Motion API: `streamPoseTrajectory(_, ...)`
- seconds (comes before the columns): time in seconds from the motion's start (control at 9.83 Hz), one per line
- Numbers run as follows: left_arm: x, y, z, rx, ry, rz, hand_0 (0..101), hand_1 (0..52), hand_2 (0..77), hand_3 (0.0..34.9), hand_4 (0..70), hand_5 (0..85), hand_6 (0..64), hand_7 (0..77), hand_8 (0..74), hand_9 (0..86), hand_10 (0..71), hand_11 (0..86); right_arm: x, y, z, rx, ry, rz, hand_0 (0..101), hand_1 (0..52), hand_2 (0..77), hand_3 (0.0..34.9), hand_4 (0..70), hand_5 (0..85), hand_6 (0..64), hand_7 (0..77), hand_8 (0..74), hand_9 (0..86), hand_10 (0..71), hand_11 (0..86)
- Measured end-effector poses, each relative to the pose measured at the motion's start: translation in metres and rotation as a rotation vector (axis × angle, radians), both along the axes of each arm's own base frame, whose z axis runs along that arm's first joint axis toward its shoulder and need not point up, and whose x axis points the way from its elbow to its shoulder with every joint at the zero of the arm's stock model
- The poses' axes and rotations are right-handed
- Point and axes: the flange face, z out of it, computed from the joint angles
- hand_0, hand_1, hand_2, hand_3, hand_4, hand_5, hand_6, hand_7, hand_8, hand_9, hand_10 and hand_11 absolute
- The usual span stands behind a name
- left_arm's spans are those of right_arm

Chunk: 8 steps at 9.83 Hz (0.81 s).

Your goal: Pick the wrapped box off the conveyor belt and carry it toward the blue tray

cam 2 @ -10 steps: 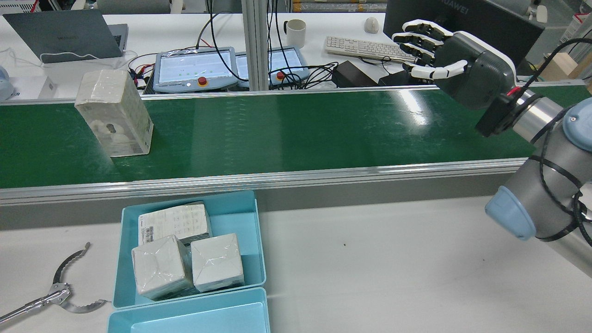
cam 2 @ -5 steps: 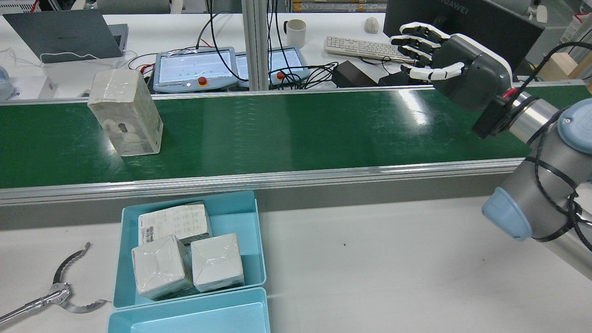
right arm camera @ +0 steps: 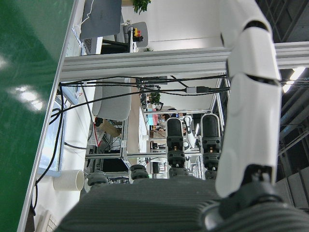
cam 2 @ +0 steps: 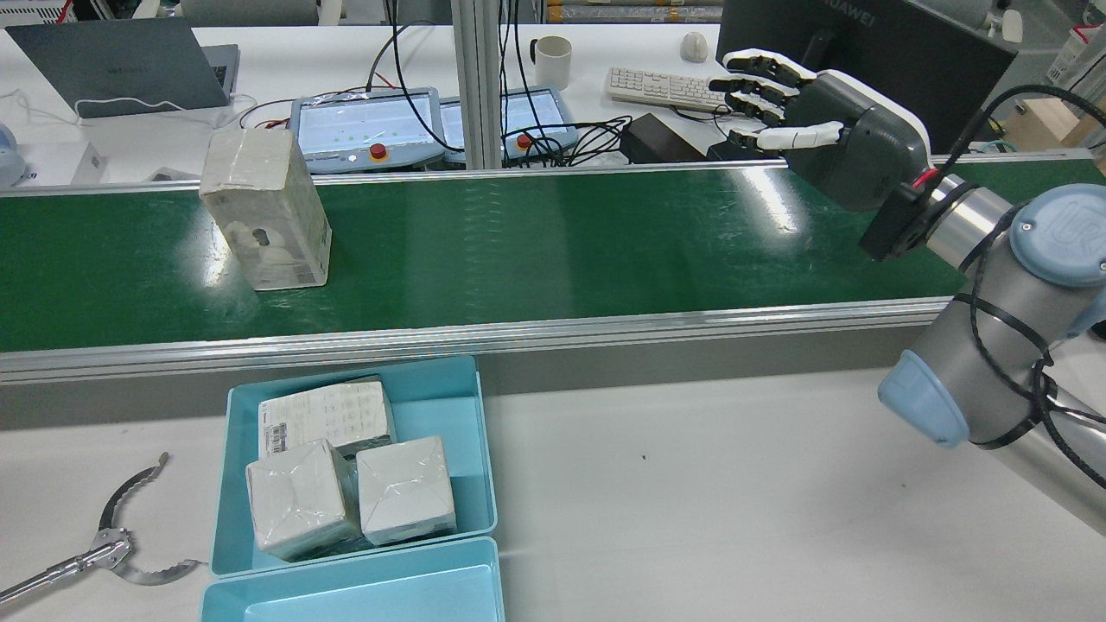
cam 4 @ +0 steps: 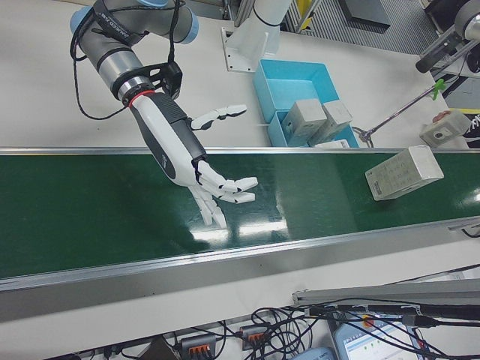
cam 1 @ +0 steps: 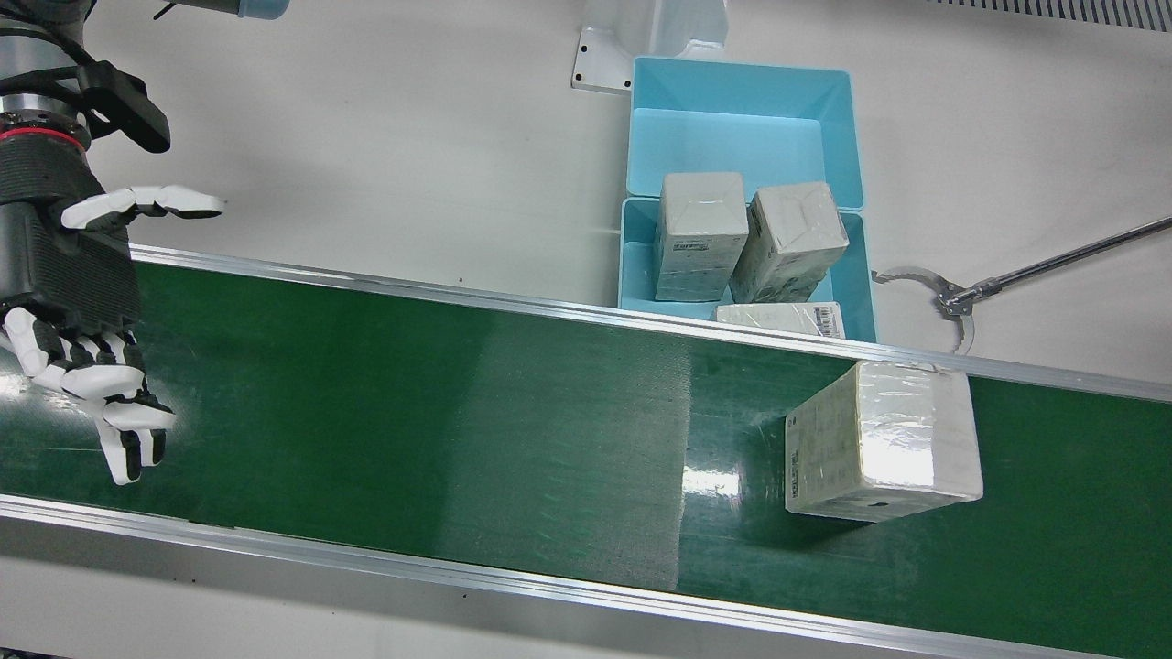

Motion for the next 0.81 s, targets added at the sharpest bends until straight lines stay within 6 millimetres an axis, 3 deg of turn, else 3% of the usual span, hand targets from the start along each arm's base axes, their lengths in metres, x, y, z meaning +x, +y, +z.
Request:
streamPoseTrajectory(0.1, 0.0, 0.0, 0.0, 0.0, 0.0, 0.0, 0, 0.0, 0.5, 0.0, 0.0, 1.1, 0.0, 0.0, 0.0, 0.0, 0.5, 0.0, -0.0002, -0.0007, 0.0008, -0.001, 0.0, 0.0, 47, 14.7, 18.5, 20.6, 10.4, 34.4, 2.7, 25.6, 0.0, 6.0, 0.0, 1.1)
streamPoseTrajectory(0.61, 0.0, 0.0, 0.0, 0.0, 0.0, 0.0, 0, 0.0, 0.5, 0.0, 0.0, 1.1, 0.0, 0.5, 0.0, 0.0, 0.5, 0.0, -0.0006, -0.0014, 0.0031, -0.005, 0.001, 0.001, 47, 14.7, 19.6, 20.1, 9.3, 34.4, 3.3, 25.1, 0.0, 4.9, 0.0, 1.1)
streamPoseTrajectory(0.81, 0.0, 0.0, 0.0, 0.0, 0.0, 0.0, 0, 0.0, 0.5, 0.0, 0.0, 1.1, 0.0, 0.0, 0.0, 0.0, 0.0, 0.0, -0.001, -0.0013, 0.0032, -0.005, 0.001, 0.0, 47, 12.5, 16.4, 20.6, 9.3, 34.4, 3.3, 25.1, 0.0, 4.9, 0.0, 1.1)
